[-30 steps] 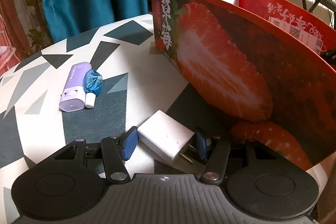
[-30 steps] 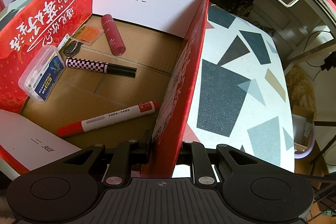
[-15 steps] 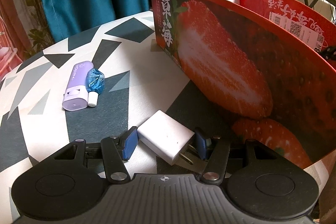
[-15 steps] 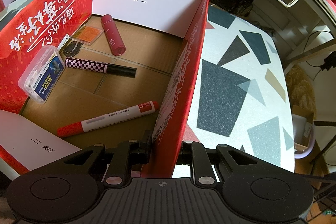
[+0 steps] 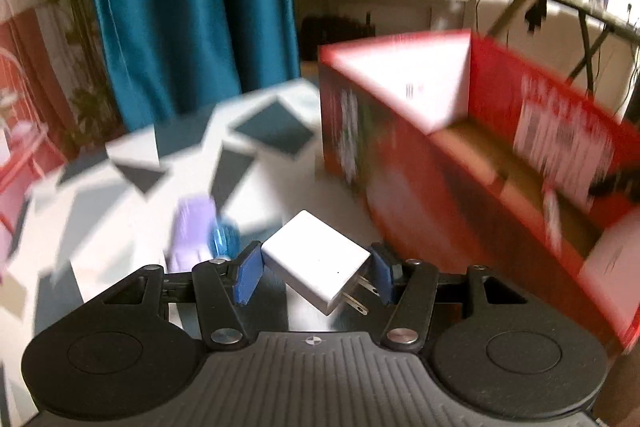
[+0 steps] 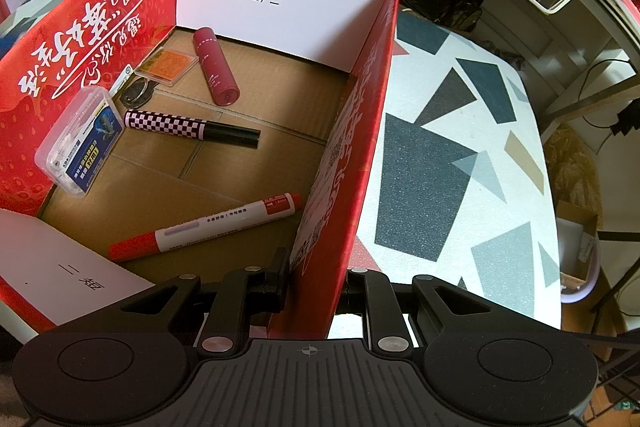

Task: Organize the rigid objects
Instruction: 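Carry the charger plug into the red box and release it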

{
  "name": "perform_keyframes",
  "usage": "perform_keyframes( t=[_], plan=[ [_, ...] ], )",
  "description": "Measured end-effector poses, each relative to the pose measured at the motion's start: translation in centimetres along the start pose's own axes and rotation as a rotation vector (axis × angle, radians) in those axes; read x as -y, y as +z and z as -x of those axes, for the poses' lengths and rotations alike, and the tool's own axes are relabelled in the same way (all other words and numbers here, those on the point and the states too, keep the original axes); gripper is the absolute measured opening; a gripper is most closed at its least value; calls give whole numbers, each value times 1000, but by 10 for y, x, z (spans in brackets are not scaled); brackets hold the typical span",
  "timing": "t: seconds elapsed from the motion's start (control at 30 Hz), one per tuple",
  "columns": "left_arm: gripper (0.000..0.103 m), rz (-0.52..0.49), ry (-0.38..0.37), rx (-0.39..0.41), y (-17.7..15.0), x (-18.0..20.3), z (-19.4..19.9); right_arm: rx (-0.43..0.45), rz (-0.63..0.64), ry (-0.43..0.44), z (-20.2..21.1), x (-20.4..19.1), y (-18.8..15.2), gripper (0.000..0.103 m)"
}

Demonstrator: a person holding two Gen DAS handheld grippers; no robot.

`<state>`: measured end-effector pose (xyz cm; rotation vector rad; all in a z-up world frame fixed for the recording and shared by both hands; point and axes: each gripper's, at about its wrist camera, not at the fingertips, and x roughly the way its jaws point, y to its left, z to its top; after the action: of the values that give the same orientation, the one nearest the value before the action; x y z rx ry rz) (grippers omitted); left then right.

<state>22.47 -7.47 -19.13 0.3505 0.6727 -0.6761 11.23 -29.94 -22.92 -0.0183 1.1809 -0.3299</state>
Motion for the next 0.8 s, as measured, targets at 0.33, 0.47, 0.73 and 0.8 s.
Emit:
perform_keyframes(
  t=[0.33, 0.47, 0.73, 0.8],
  plan=[
    [60, -250, -92, 118, 73, 54, 13, 0, 0, 0, 0, 0, 0, 17],
    [60, -345, -93, 86, 79, 80, -9, 0, 1, 0, 0, 0, 0, 17],
    [60, -492, -65, 6, 69, 99, -53, 0, 3, 3, 0, 1, -1, 17],
    [60, -509, -60, -3, 67, 99, -58, 0, 3, 2, 0, 0, 0, 17]
  ],
)
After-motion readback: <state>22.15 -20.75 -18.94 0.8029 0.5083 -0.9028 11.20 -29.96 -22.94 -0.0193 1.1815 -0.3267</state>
